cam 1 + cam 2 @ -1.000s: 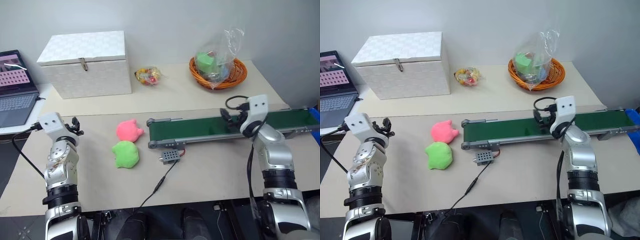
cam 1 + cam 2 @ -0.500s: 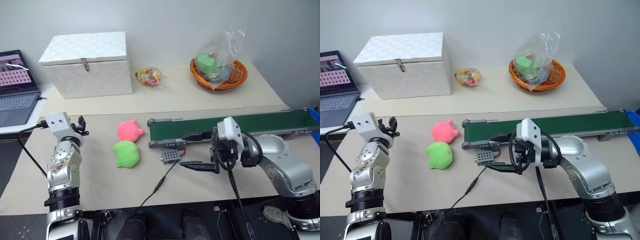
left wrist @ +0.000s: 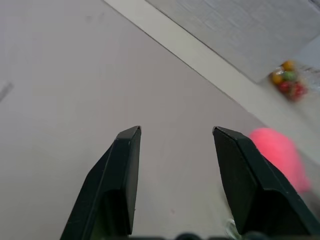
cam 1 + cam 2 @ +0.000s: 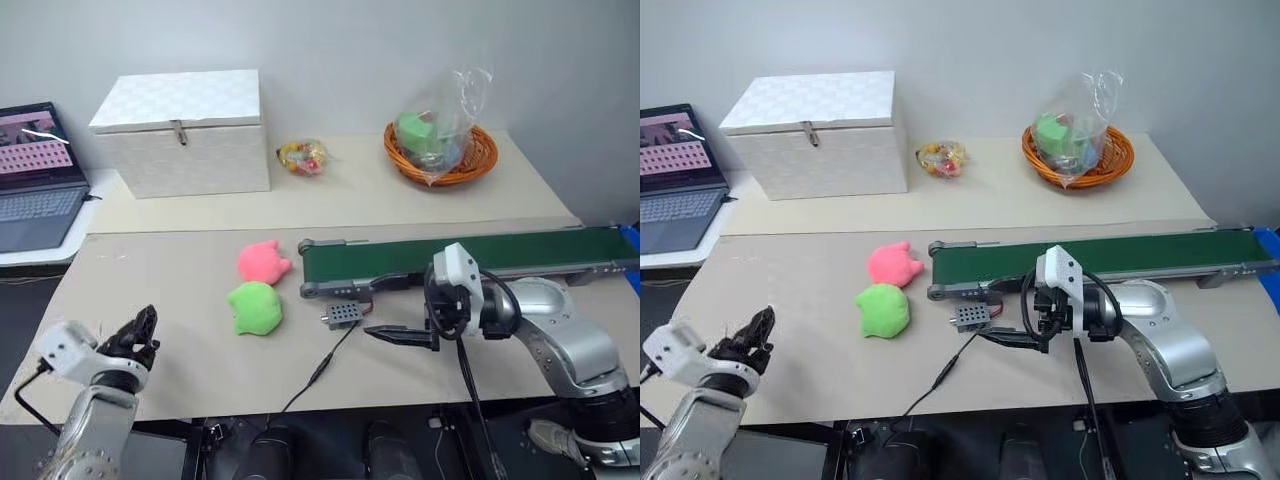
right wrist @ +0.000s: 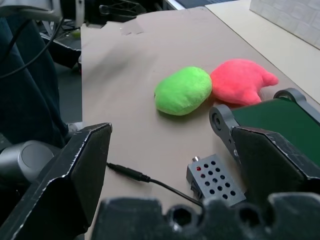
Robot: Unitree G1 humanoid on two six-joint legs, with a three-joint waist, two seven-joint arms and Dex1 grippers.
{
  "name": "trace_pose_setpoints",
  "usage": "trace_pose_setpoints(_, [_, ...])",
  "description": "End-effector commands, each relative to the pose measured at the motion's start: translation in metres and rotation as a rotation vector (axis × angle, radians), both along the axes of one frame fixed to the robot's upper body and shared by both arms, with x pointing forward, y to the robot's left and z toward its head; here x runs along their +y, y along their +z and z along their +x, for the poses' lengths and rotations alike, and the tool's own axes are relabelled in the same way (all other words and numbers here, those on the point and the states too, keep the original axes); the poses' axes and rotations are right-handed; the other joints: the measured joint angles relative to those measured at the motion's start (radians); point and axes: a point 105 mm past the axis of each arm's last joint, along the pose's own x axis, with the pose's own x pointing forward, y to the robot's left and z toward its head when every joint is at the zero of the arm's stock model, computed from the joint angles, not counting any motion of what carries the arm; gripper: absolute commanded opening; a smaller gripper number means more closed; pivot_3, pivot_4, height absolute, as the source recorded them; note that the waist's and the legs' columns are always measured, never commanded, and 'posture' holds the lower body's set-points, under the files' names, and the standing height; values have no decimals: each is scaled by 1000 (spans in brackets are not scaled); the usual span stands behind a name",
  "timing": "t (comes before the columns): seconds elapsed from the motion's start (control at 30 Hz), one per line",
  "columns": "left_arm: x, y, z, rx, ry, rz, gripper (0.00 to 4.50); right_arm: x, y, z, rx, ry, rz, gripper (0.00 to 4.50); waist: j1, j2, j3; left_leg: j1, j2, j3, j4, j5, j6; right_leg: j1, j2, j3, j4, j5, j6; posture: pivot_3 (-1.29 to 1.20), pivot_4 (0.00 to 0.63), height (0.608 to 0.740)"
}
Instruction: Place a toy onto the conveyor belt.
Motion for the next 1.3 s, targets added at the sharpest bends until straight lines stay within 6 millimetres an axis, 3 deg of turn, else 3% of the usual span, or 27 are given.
trace_pose_setpoints(0.03, [-45,9,-5,-130,-252,-328,2441,3,9,0,-54,9,4,4500,3,0,0,0,0,0,0,0,0,-1,0,0,0,2,-3,0,150,740])
trace_pose_setpoints(0.17, [-54,-16,-18,-116,-303,-585,2441,0,13,1,-65,-3,-2,4500,0,1,0,-1,0,1,0,0,0,-3,1,0,1,1,-5,0,150,740])
trace_pose_setpoints(0.37, [-61,-34,-37,-58,-321,-672,2441,-11,16,0,-78,-57,-16,4500,0,1,0,0,0,3,0,-1,1,-2,1,1,0,0,-6,0,150,740])
trace_pose_setpoints(0.47, [-66,-44,-37,-18,-336,-670,2441,-13,19,-1,-82,-74,-4,4500,6,1,0,0,0,3,-1,-1,1,-2,1,0,0,0,-6,0,150,740])
trace_pose_setpoints(0.67, [-85,-34,5,-53,-395,-612,2441,-14,23,-2,-87,-87,9,4500,12,1,0,0,0,2,-1,-1,1,-1,1,0,-1,0,-7,0,150,740])
trace_pose_setpoints(0.83, [-97,-20,29,-81,-414,-588,2441,-14,27,-1,-99,-93,13,4500,8,1,-1,-1,0,2,-1,-1,1,-2,1,0,-4,0,-7,0,150,740])
trace_pose_setpoints(0.93, [-97,-25,36,-41,-383,-569,2441,-13,30,-2,-108,-91,26,4500,8,1,-1,-1,0,2,-1,-1,0,-1,1,0,-4,0,-7,0,150,740])
trace_pose_setpoints(1.1, [-96,-16,38,-59,-373,-582,2441,-14,35,-1,-116,-96,38,4500,8,1,-1,-1,0,2,-1,-1,0,-1,2,0,-4,0,-7,0,150,740])
trace_pose_setpoints(1.3, [-99,1,16,-67,-414,-612,2441,-17,35,-2,-113,-102,25,4500,6,1,-1,-2,1,2,-2,-1,1,-2,1,0,-5,0,-7,0,150,740])
